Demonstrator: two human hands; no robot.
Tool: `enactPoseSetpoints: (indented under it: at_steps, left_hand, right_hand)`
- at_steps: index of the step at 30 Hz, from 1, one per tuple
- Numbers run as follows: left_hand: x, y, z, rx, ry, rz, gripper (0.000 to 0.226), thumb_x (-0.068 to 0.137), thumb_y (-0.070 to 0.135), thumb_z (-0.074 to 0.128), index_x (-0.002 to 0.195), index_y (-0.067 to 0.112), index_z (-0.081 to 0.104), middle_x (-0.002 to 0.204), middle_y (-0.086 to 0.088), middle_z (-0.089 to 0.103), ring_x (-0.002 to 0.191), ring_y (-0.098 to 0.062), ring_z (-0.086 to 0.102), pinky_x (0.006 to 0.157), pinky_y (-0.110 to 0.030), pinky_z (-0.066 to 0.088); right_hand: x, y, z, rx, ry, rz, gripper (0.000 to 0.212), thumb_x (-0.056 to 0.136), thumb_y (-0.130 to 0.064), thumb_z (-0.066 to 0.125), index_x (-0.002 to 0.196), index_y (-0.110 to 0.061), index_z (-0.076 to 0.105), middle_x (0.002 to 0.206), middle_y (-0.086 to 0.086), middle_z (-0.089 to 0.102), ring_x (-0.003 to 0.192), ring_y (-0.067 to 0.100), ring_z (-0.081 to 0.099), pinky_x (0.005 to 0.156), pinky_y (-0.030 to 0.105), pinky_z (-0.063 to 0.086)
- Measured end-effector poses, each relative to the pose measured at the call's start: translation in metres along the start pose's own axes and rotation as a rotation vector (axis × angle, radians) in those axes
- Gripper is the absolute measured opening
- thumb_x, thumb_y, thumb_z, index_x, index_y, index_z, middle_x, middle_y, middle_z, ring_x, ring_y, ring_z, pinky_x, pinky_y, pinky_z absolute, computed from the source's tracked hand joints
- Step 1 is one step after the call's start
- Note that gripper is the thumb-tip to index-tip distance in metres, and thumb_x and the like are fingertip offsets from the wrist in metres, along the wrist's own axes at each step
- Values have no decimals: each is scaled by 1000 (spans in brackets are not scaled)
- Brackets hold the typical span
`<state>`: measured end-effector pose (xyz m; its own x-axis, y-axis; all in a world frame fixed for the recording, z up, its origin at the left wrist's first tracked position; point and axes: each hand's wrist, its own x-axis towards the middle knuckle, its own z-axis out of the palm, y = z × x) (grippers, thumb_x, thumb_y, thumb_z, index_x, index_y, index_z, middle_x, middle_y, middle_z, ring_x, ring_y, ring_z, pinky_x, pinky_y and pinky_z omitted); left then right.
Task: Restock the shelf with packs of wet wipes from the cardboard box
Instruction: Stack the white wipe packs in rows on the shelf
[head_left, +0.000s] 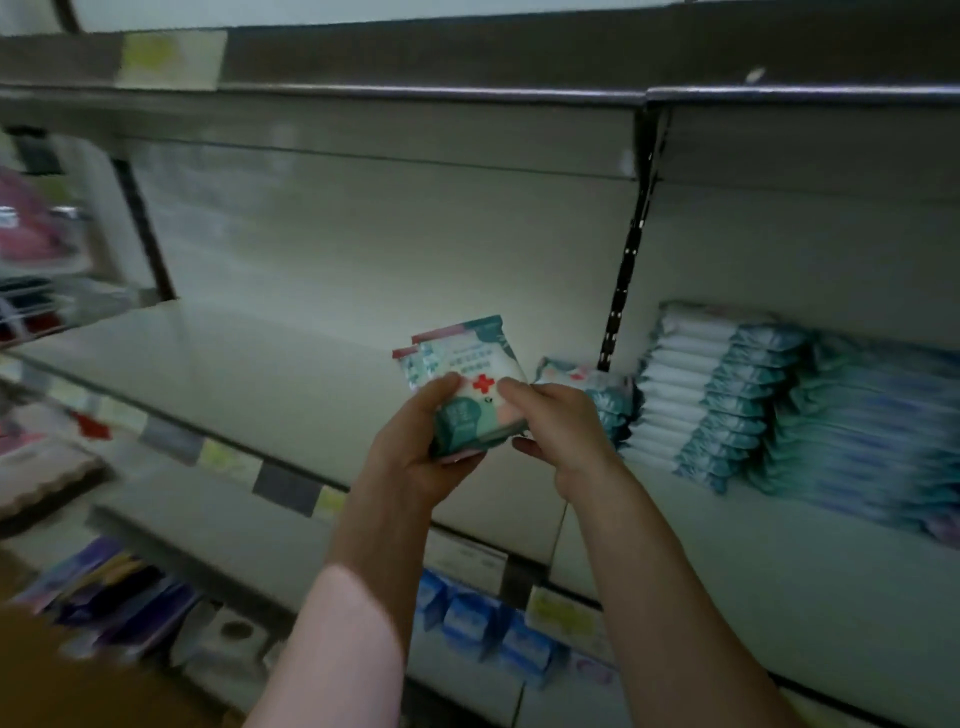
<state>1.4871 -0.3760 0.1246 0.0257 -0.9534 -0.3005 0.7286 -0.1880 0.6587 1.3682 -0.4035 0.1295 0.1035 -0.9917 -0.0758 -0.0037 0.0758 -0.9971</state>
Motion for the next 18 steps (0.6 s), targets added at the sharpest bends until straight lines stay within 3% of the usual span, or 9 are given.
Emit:
enactPoseSetpoints:
  at_steps: [4,7,10,15,18]
  left_hand:
    - [25,19,0,85,-47,-51,15,95,12,54,108,9,61,91,-13,70,82,-26,66,69,-38,55]
    - [42,29,3,168,-67,-98,8,94,11,56,99,8,62,81,-12,72,78,-25,65,59,-34,58]
    - [58,35,7,219,-84,-179,9,93,14,59,100,10,62,88,-13,69,79,-26,64,67,-38,54]
    - [81,34,17,278,-136,-252,7,91,12,61,96,8,61,95,-16,68,83,-30,64,69,-44,52]
    - [91,35,24,339,-128,-253,3,91,10,61,90,8,59,74,-14,70,75,-28,63,65,-43,53]
  right_hand:
    - [20,-12,8,-71,95,-26,17,89,-24,63,73,-19,65,72,-4,66,65,9,60,63,24,47]
    - [34,-14,13,-131,168,-54,17,89,-25,63,75,-16,66,79,2,70,65,11,62,60,21,47]
    - [41,-17,11,-134,212,-27,13,90,-24,63,83,-14,66,74,-2,66,59,7,59,42,9,39]
    - [50,-21,-6,-118,250,43,10,85,-21,69,80,-13,68,82,3,71,65,12,64,57,18,49]
    - [56,-23,-16,-204,227,107,10,83,-24,70,80,-16,67,75,1,66,55,8,53,41,17,36]
